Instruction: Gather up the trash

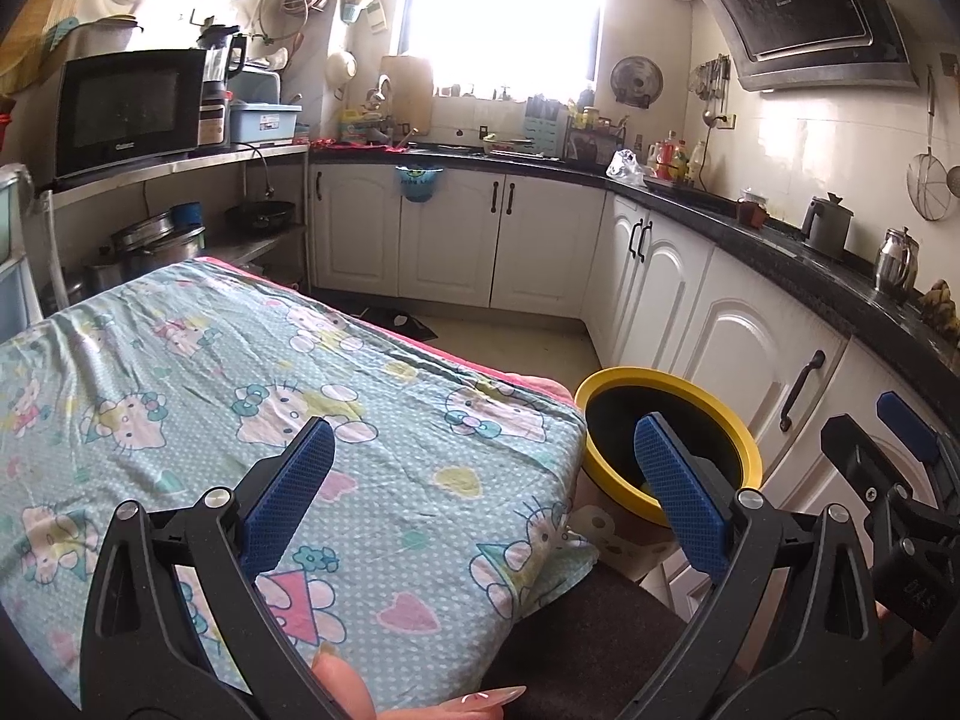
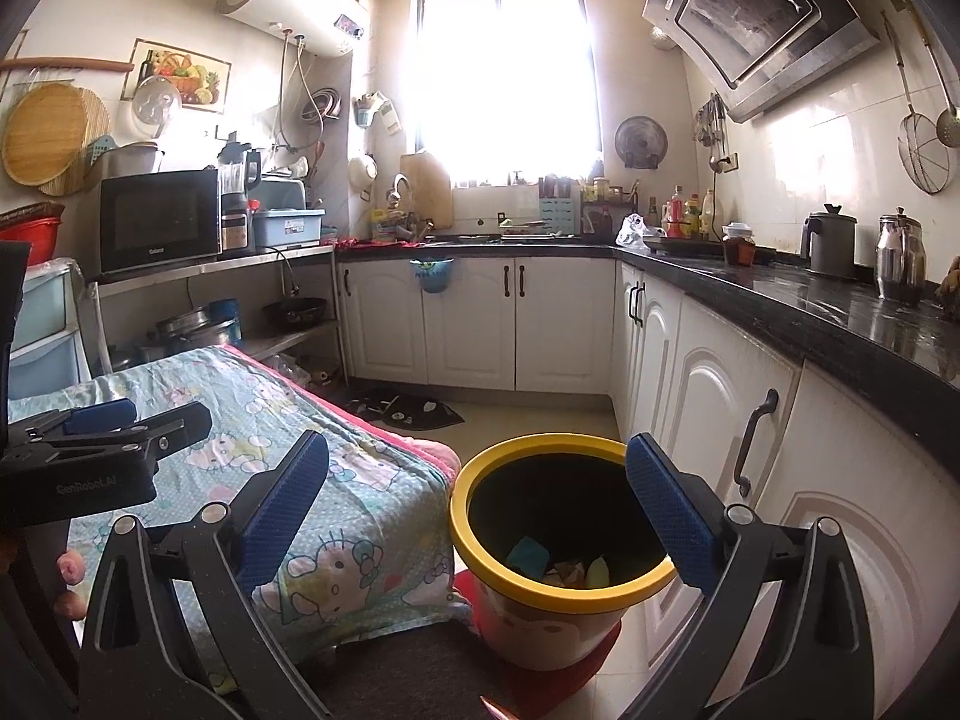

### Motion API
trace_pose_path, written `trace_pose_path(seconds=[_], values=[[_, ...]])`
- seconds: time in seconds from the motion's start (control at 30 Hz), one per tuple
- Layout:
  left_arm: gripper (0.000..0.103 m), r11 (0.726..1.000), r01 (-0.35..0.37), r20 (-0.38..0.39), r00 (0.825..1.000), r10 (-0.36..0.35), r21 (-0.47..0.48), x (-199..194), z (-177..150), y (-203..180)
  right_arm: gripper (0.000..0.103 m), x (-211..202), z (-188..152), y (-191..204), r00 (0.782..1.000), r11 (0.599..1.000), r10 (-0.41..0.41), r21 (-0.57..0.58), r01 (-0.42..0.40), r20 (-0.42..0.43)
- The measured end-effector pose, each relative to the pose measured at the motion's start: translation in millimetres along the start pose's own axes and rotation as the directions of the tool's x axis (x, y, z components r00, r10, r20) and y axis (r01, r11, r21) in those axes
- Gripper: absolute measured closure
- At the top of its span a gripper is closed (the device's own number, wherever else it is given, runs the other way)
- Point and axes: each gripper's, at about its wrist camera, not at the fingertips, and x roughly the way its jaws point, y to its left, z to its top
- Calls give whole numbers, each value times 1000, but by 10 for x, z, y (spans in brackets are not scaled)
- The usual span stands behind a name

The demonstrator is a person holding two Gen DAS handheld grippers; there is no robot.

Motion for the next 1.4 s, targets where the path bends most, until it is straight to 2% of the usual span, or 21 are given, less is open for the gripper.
trace_pose_path(seconds=[1.4], values=[[11, 1000, -4, 8, 1000, 4, 7, -35, 84, 15, 6, -4, 4, 71, 1000, 1000, 2, 7, -2, -8]])
